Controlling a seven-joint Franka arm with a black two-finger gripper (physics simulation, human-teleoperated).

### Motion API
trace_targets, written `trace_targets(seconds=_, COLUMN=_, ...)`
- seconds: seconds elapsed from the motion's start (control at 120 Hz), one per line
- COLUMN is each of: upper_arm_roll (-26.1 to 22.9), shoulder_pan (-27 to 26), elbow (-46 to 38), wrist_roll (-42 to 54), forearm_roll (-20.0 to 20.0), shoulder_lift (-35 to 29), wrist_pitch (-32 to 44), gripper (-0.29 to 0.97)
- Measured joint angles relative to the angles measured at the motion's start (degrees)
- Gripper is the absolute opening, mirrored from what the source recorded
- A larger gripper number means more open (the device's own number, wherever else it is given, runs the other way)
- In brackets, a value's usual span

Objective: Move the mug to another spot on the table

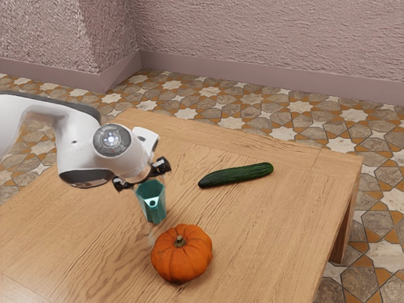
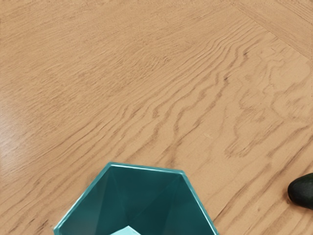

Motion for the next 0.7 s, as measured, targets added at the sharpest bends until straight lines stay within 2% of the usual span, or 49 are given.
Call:
trace_targets(seconds=0.1, upper_arm_roll=3.01, shoulder_pan=-1.15, elbow=0.56, wrist_roll=1.63, forearm_roll=-0.61, shoulder_lift=-1.35, wrist_pitch=-0.38, gripper=0.67)
trace_targets(seconds=0.133, upper_arm_roll=4.35, shoulder_pan=-0.95, elbow=1.11, wrist_roll=2.95, forearm_roll=-2.27, shoulder_lift=-1.63, wrist_pitch=-0.45, gripper=0.67)
trace_targets(seconds=0.217, upper_arm_roll=5.57, shoulder_pan=1.48, elbow=4.57, wrist_roll=8.63, forearm_roll=-15.28, shoulder_lift=-1.84, wrist_pitch=-2.41, gripper=0.67)
trace_targets(seconds=0.283, upper_arm_roll=5.82, shoulder_pan=2.54, elbow=13.39, wrist_roll=15.20, forearm_roll=-25.88, shoulder_lift=-1.17, wrist_pitch=-7.98, gripper=0.67)
trace_targets(seconds=0.342, upper_arm_roll=5.88, shoulder_pan=3.08, elbow=22.07, wrist_roll=21.62, forearm_roll=-32.28, shoulder_lift=0.06, wrist_pitch=-14.76, gripper=0.68)
trace_targets(seconds=0.392, upper_arm_roll=5.91, shoulder_pan=3.55, elbow=28.90, wrist_roll=27.25, forearm_roll=-36.14, shoulder_lift=1.99, wrist_pitch=-20.81, gripper=0.68)
trace_targets(seconds=0.542, upper_arm_roll=5.93, shoulder_pan=4.37, elbow=41.85, wrist_roll=43.16, forearm_roll=-42.65, shoulder_lift=6.40, wrist_pitch=-35.94, gripper=0.68)
trace_targets(seconds=0.7, upper_arm_roll=5.72, shoulder_pan=2.69, elbow=44.69, wrist_roll=56.67, forearm_roll=-44.75, shoulder_lift=6.85, wrist_pitch=-46.57, gripper=0.68)
